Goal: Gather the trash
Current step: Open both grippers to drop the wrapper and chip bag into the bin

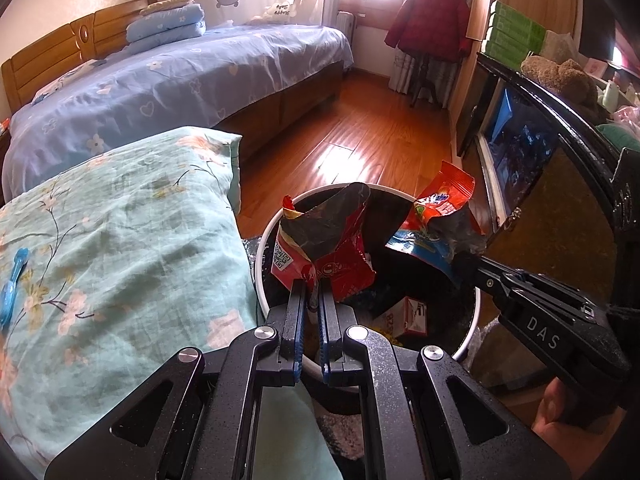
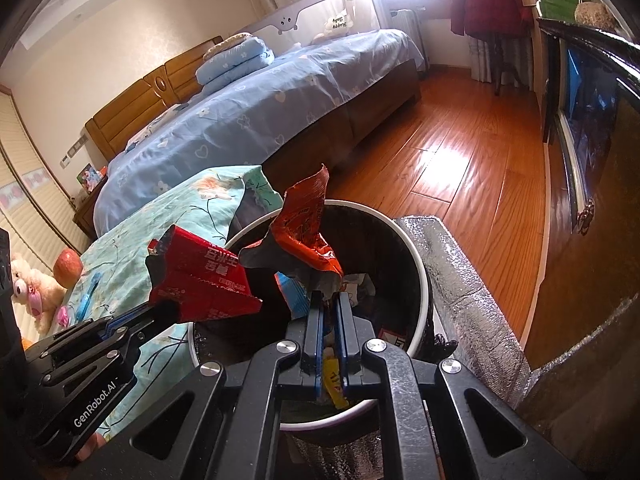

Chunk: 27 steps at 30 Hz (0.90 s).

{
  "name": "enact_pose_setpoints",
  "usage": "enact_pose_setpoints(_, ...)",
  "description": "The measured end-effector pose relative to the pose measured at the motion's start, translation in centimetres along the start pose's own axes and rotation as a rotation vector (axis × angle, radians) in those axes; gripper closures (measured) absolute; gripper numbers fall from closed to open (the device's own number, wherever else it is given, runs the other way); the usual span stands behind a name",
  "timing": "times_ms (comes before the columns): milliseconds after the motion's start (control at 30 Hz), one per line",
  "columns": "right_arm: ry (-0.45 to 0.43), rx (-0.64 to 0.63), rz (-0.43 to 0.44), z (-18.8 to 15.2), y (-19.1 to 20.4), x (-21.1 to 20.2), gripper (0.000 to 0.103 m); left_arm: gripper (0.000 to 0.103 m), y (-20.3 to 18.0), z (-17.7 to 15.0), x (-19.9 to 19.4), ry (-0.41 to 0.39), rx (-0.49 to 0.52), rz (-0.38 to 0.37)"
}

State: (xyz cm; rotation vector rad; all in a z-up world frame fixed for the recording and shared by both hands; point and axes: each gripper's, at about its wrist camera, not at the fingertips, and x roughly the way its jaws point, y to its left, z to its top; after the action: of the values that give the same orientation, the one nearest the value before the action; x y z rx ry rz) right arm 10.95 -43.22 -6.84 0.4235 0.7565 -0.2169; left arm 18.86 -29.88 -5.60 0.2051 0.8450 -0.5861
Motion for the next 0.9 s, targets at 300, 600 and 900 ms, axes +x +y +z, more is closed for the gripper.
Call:
enact_pose_setpoints(300,0.008,-0.003,-0.001,0.1,-0.1,0.2,0.094,0.098,-0.2,0.1,0.2,0.005,-0.004,-0.003)
enact_pose_setpoints(600,0.020,-0.005,-0.010,0.0,-0.1,0.5,0.093,0.088,-0.1,0.1,0.8,0.023,-0.010,-0.005)
enact_pose_setpoints(900,-0.005,0.024,0.007,0.0,-0.2,-0.5,0.044,0.049,2.0,-1.1,-1.3,-0.006,-0.059,0.012)
